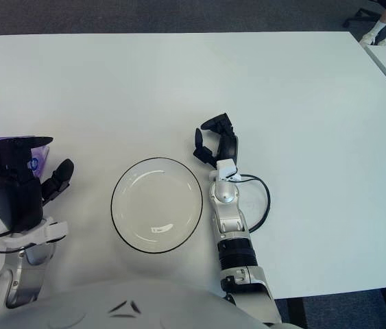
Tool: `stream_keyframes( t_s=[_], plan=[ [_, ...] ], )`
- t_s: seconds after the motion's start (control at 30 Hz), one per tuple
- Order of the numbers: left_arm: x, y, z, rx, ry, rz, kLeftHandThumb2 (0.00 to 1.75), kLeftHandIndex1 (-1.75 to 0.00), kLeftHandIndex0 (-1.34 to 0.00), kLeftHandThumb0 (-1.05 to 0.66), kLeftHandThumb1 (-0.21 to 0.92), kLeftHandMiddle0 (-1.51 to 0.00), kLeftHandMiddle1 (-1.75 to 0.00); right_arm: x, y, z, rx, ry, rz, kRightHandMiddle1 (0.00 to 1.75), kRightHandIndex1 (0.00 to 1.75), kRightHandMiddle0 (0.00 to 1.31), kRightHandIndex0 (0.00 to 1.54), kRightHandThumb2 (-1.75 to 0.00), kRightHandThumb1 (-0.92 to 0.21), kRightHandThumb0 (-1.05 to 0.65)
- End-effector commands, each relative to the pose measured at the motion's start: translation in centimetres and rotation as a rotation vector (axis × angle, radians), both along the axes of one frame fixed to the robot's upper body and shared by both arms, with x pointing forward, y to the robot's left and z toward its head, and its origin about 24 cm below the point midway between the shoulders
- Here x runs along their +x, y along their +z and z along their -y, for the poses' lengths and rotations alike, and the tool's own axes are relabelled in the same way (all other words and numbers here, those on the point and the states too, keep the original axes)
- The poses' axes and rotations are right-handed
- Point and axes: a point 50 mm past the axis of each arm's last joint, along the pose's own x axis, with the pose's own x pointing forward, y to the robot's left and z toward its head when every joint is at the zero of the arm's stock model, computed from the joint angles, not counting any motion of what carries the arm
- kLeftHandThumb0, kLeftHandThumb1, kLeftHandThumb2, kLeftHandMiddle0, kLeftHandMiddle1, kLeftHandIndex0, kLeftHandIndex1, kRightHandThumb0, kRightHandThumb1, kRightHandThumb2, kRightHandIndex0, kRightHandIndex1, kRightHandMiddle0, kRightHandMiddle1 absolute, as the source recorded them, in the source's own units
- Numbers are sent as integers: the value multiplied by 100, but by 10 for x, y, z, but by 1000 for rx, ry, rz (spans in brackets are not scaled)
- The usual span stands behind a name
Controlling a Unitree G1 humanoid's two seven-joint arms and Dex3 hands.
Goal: Put the tissue paper into the plate.
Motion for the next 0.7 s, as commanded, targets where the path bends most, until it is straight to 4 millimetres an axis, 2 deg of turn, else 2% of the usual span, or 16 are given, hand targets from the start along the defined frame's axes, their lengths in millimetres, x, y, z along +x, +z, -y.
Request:
stream_keyframes(
  t_s=[0.0,0.1,0.13,0.17,0.2,0.23,0.27,0.33,0.47,0.67],
  plan=[
    [-3,-1,-3,14,22,3,71,-175,-4,-96,92,-5,-168,-36,-77,0,3,-7,-436,175,139,38,61,-95,-61,-39],
    [-3,-1,-3,14,22,3,71,-175,-4,-96,92,-5,-168,-36,-77,0,3,-7,-436,175,139,38,61,-95,-61,-39],
    [-26,18,-46,270,134,-208,71,-175,-4,-96,92,-5,-168,-35,-77,2,2,-11,-439,175,139,38,61,-95,-61,-39],
    [-35,42,-67,464,207,-372,69,-140,-3,-97,90,-4,-134,-34,-77,4,2,-13,-439,175,139,37,61,-93,-63,-39],
    [-34,63,-76,588,259,-488,62,-89,-2,-100,89,-2,-86,-34,-76,5,3,-13,-436,175,140,36,62,-90,-65,-39],
    [-31,74,-79,644,290,-548,56,-57,-1,-102,86,-1,-55,-34,-76,6,3,-12,-434,175,140,35,62,-88,-66,-39],
    [-26,77,-79,644,288,-563,53,-37,-1,-103,85,-1,-35,-34,-76,6,3,-11,-432,175,140,34,62,-87,-67,-38],
    [-24,78,-80,650,280,-591,49,-19,0,-104,83,0,-18,-34,-76,7,1,-11,-430,175,140,34,62,-86,-68,-38],
    [-23,77,-82,663,261,-640,46,-4,0,-105,80,0,-4,-34,-76,8,-3,-13,-432,175,141,34,63,-86,-68,-38],
    [-25,72,-89,708,236,-728,44,0,0,-105,80,0,0,-35,-76,10,-11,-18,-435,175,140,35,63,-88,-66,-39]
  ],
)
